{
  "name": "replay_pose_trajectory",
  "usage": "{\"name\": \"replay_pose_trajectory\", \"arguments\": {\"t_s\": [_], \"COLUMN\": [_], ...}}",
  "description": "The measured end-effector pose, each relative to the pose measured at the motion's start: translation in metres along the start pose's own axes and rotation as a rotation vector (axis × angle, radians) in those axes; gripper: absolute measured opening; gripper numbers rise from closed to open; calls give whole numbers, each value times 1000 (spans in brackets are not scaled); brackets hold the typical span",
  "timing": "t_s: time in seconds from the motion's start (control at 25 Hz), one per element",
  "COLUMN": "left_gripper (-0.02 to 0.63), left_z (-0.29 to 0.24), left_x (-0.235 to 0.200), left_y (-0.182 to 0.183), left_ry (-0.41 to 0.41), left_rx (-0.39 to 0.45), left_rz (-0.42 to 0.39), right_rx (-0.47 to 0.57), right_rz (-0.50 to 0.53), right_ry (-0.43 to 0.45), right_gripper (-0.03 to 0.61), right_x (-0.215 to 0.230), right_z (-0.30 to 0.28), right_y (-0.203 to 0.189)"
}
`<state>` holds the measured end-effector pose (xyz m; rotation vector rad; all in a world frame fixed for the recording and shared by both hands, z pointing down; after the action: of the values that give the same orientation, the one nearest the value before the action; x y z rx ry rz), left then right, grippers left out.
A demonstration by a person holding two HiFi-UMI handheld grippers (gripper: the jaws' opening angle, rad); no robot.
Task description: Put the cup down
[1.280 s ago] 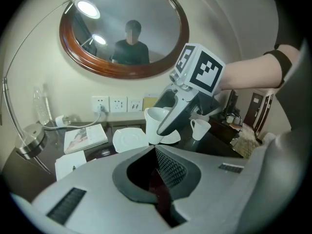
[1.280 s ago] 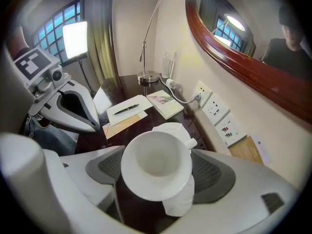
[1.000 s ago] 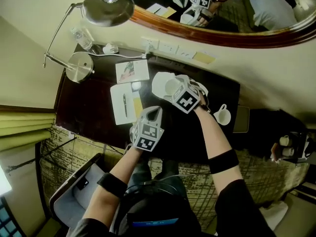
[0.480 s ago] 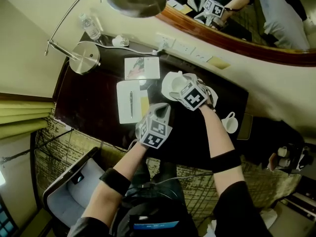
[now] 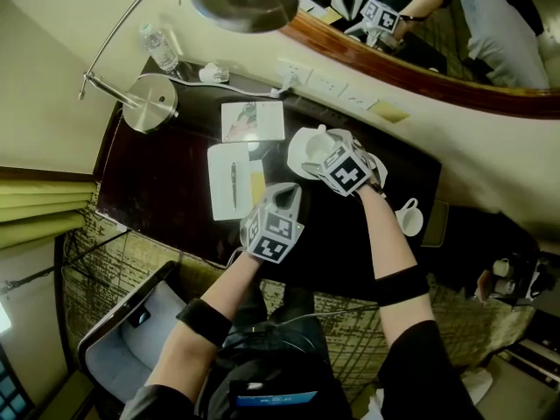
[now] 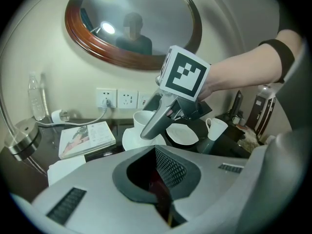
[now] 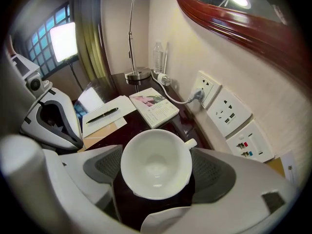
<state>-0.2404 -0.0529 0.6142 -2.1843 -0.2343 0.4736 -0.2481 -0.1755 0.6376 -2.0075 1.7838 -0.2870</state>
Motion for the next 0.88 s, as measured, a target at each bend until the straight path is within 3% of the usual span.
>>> {"name": "replay_pose_trajectory", "arguments": {"t_s": [0.44, 0.48, 0.6, 0.72, 0.88], "left_gripper": [2, 2, 2, 2, 2], "left_z": [16, 19, 28, 41, 60], "left_x": [16, 19, 32, 44, 60], "left_y": [7, 8, 16, 27, 40], "left_ry": [8, 9, 13, 26, 48], "left_rx": [-11, -12, -12, -4, 14], "left_rz": [-35, -37, -48, -60, -89], "right_rx": [45, 54, 98, 141, 198], "right_rz": [25, 21, -14, -68, -131], "right_ry": [-66, -65, -73, -97, -128], "right_gripper": [477, 431, 413, 292, 195], "right_x": [-1, -3, -6, -9, -16], "right_z": [38, 47, 77, 109, 154], "right_y": [9, 11, 12, 4, -15]}}
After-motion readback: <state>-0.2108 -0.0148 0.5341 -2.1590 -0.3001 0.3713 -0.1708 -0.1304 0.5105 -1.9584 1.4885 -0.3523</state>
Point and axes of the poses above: the fingertips, and each gripper's own axes: z backward along the fingers, x to its right, y out of its top, the point moved 2 cm from there along z, backward along the fingers, and after that the axes turned 5 degrees about -y, right-handed, at the moved point
